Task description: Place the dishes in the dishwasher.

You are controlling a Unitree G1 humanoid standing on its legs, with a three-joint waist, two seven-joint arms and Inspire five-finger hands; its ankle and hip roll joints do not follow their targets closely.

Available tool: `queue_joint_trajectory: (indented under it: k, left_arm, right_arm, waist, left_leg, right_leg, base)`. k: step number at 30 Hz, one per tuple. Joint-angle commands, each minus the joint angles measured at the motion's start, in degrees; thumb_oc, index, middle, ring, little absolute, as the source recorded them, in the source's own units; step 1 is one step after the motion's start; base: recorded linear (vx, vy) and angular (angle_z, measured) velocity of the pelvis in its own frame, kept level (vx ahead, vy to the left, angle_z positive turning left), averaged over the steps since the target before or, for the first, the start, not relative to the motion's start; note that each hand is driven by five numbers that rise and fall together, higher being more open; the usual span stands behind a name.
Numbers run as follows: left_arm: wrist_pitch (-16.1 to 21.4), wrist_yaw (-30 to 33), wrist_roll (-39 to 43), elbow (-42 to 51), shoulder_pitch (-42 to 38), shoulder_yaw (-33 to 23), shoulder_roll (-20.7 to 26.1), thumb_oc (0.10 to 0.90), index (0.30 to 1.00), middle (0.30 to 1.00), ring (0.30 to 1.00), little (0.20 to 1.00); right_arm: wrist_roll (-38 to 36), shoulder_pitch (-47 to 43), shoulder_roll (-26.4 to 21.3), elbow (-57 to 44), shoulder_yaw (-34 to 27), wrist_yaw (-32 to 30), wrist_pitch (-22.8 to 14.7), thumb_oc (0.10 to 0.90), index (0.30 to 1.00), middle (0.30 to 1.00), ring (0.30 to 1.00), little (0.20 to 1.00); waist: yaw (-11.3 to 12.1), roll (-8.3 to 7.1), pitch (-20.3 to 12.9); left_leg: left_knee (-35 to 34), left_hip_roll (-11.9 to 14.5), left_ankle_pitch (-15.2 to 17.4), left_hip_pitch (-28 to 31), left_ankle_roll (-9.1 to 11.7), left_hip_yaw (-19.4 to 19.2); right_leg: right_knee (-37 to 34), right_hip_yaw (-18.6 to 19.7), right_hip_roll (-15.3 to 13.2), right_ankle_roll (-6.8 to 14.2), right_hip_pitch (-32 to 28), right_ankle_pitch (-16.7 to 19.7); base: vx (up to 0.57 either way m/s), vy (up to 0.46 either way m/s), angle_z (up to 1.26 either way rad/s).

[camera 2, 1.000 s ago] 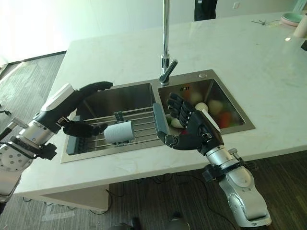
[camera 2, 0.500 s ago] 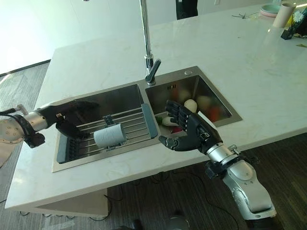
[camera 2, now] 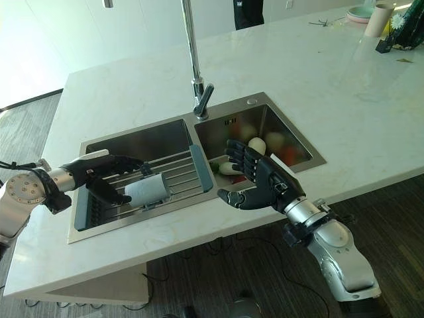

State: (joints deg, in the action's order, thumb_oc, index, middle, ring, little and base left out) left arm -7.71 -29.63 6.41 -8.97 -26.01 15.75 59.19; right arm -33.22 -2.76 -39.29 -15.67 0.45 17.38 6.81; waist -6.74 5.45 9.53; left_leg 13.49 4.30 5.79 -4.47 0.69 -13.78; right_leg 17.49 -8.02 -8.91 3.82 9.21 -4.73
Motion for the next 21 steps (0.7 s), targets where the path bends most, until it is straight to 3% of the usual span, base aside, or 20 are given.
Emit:
queue_joint_trajectory:
  k: [1, 21]
  left_arm:
    - [0.8, 1.2, 0.1, -0.4, -6.7, -3.2, -0.6, 0.800, 0.900, 0.900, 0.900, 0.900]
    - [2.4, 2.8, -4.8, -7.1, -8.8, -1.0, -3.1, 0.800, 0.900, 0.900, 0.900, 0.900]
  right_arm:
    - [-1.5, -7.0, -1.5, -3.2, -1.2, 1.1, -5.5, 0.800, 0.900, 0.900, 0.900, 0.900]
    - [-1.4, -8.1, -1.3, -2.8, -0.2, 1.5, -5.4, 0.800, 0.900, 0.900, 0.900, 0.900]
  waist:
    - [-0.2, 0.22, -3.0]
    - [-0.9, 0.12, -2.9]
  left_leg:
    - [3.7, 3.5, 8.5, 2.4, 3.6, 0.2]
    - [3.7, 3.8, 8.2, 2.6, 3.6, -0.4]
  right_leg:
    - [-0.3, -1.7, -1.7, 5.9, -3.9, -6.0]
    - [-0.3, -1.4, -1.1, 5.5, -4.0, -6.3]
  base:
    - [0.00, 0.000, 0.00]
    - [0.00, 0.000, 0.00]
